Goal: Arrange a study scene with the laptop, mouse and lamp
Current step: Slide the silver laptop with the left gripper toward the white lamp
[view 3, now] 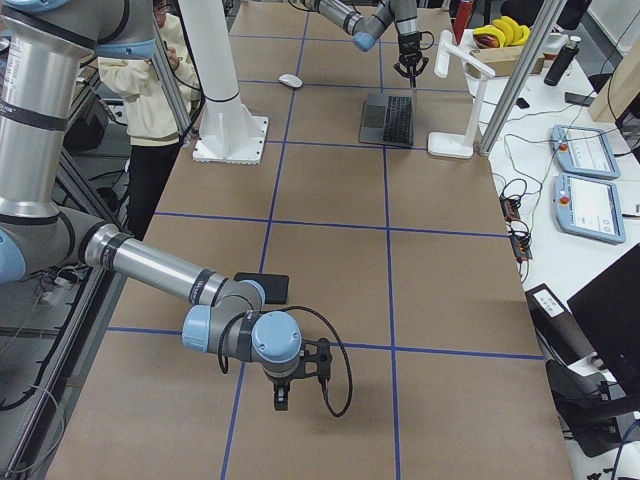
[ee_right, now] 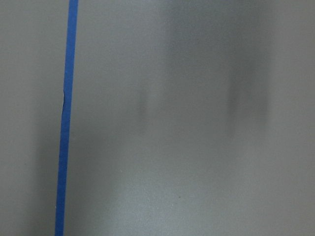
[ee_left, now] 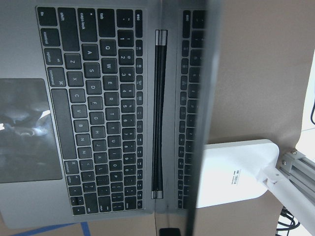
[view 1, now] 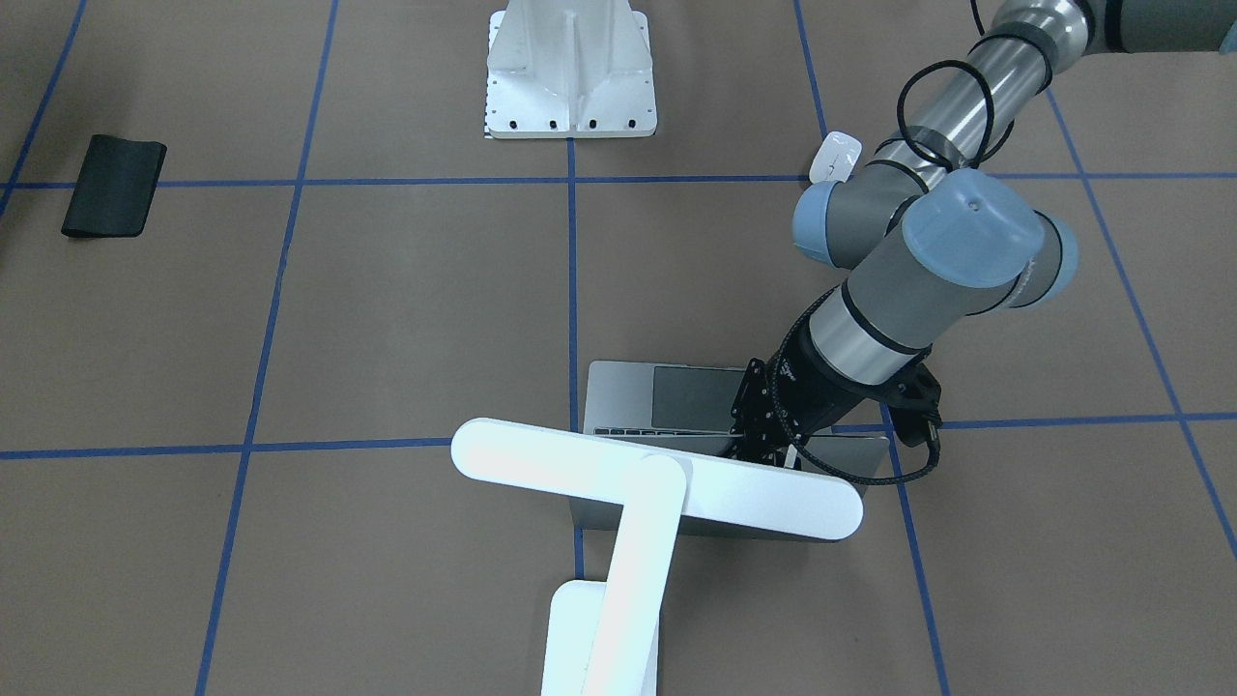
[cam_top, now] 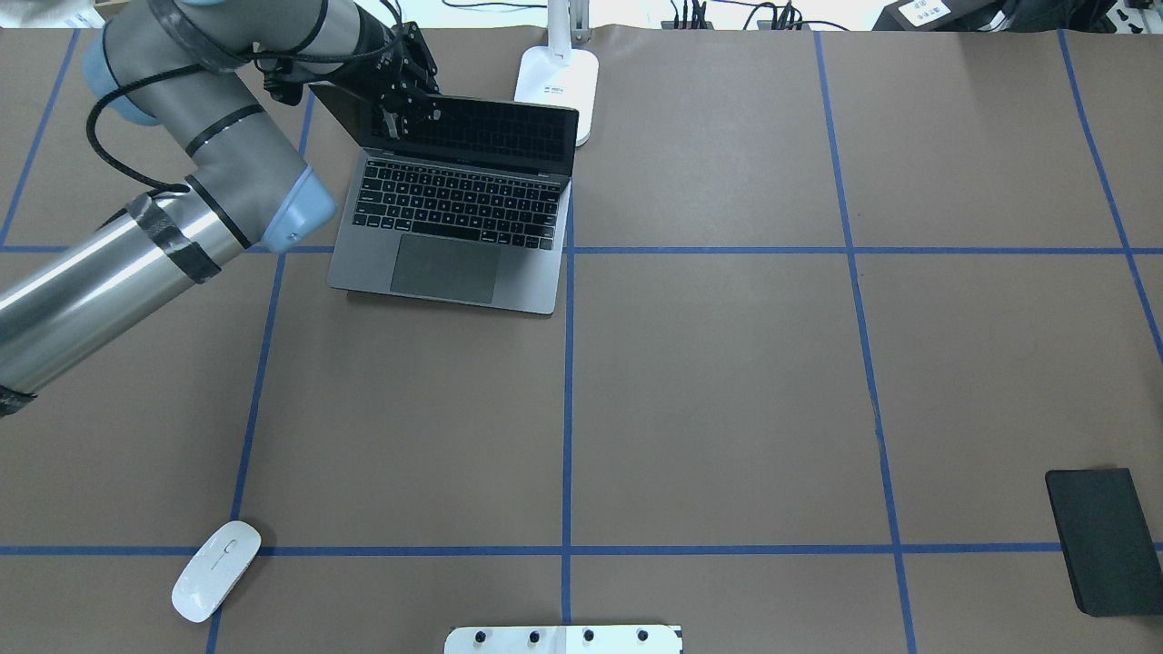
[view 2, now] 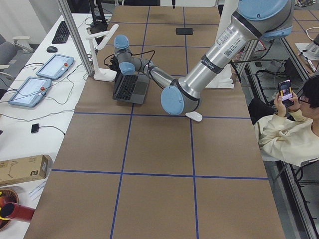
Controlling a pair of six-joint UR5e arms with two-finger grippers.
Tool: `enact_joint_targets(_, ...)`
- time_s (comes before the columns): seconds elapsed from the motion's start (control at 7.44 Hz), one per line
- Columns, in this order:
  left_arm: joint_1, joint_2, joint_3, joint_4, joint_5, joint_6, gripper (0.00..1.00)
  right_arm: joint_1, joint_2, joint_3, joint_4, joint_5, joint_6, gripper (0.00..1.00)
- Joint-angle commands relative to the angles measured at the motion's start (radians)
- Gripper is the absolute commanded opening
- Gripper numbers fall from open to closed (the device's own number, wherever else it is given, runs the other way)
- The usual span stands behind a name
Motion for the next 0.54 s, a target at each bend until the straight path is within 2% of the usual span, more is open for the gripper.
enact_joint_targets(0.0,0.015,0.002,0.016,-0.030,0.030,0.013,0.00,-0.001,0.000,-0.001,0.000,0.000,0.000,1.00)
enact_joint_targets(0.13,0.012,0.005,0.016,-0.044,0.030,0.041,0.00,-0.002,0.000,-0.002,0.000,0.000,0.002,1.00)
enact_joint_targets(0.27,0.011,0.010,0.015,-0.042,0.027,0.068,0.51,-0.004,0.000,-0.002,0.000,0.000,0.002,1.00)
enact_joint_targets(0.4,0.006,0.011,0.012,-0.042,0.019,0.105,0.82,-0.004,0.000,-0.001,-0.002,0.000,0.002,1.00)
